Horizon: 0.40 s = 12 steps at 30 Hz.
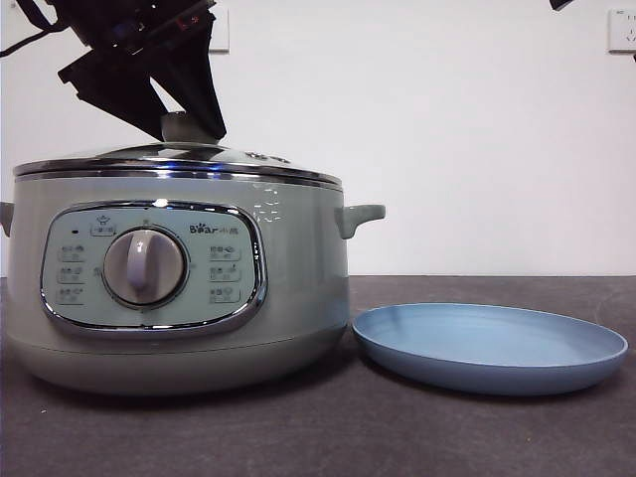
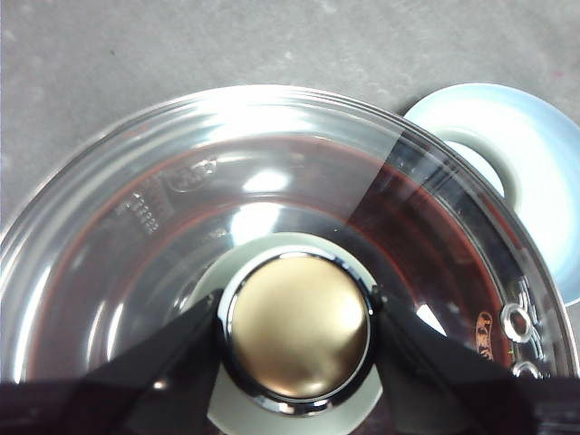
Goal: Take the pumpkin out from the steamer,put the pumpkin in the blue plate,close the lid
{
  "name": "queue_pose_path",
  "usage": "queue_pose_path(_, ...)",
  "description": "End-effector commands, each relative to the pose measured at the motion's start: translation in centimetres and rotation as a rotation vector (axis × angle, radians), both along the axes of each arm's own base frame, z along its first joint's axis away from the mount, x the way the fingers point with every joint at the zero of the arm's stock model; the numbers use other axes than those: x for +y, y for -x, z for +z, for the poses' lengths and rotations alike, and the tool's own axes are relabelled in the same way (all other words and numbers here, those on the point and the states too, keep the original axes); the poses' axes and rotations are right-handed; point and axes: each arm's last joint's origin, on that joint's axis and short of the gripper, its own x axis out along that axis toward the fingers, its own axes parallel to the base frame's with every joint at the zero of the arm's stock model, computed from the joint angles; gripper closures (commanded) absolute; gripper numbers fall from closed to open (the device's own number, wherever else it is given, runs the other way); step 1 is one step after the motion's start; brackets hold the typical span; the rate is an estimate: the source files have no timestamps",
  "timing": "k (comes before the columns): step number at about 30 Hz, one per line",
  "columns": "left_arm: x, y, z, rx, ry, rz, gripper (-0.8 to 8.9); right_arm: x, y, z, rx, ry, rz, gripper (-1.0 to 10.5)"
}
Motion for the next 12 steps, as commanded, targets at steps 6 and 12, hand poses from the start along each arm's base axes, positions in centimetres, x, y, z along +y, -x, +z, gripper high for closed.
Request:
queue_pose_path(6,0.1,0.3,0.9,-0.064,0.015,-0.012,8.22,0.0,-0.1,0.1,-0.002,-0.006,-0.002,4.7)
queue_pose_path(12,1.2,2.2,4.3,-0.206,0.057,0.021,8.22,0.2,-0.3,0.0,0.003,-0.011,0.013,4.7)
